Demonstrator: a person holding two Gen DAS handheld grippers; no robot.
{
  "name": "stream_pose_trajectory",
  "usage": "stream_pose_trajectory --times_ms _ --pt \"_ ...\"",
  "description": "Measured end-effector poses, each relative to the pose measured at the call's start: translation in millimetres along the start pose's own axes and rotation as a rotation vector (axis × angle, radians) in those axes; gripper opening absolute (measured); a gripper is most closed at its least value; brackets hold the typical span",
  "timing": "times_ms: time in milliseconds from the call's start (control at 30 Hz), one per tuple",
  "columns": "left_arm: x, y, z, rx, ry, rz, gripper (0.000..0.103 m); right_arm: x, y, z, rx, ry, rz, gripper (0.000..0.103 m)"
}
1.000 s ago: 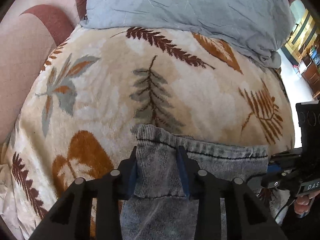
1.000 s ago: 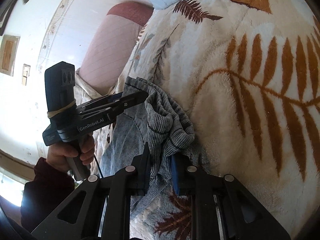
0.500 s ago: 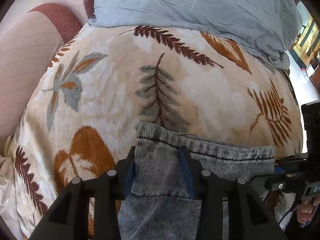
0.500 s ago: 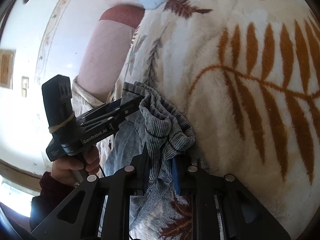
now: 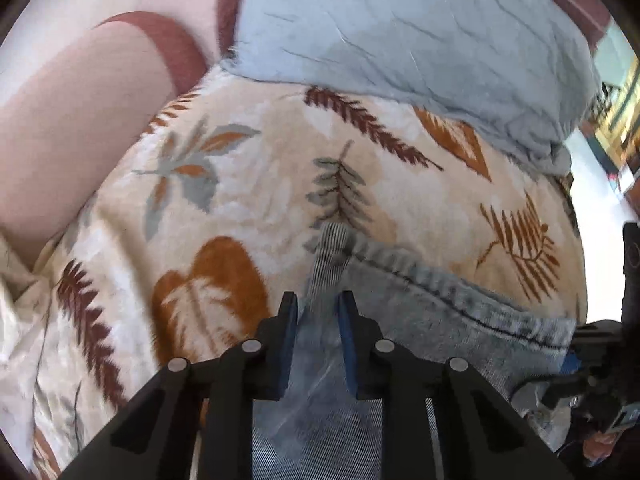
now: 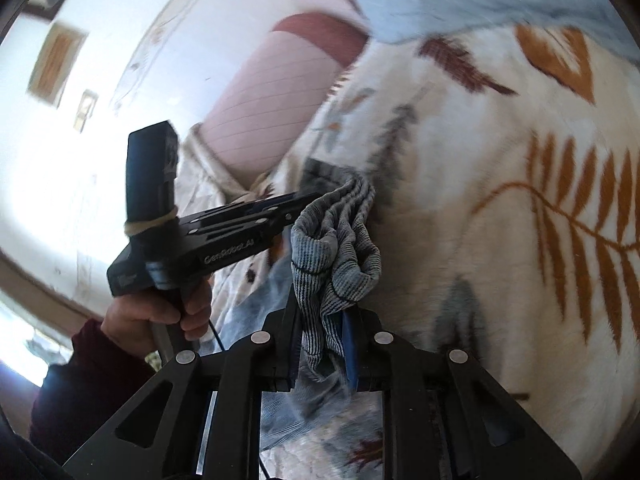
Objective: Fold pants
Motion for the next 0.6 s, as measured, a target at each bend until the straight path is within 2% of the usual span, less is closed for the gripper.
stream_pose_trajectory --times_ms 267,600 --pt "35 -45 -59 -0.085 0.015 -0.141 0.021 73 -26 3 0.016 0.042 -0.225 0.016" --pt "88 -154 -137 -0.139 0.051 -0.301 0.021 167 -101 36 0.113 0.001 -0.583 0.017"
Point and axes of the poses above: each gripper's, at about its wrist camera, not at the fingertips, and z roughly the way its jaws point, x to its left, y to its top, the point moved 3 cm from there along z, roughly the way its jaws point, and after that the axes turned 2 degrees about -y, right-handed, at the moved point
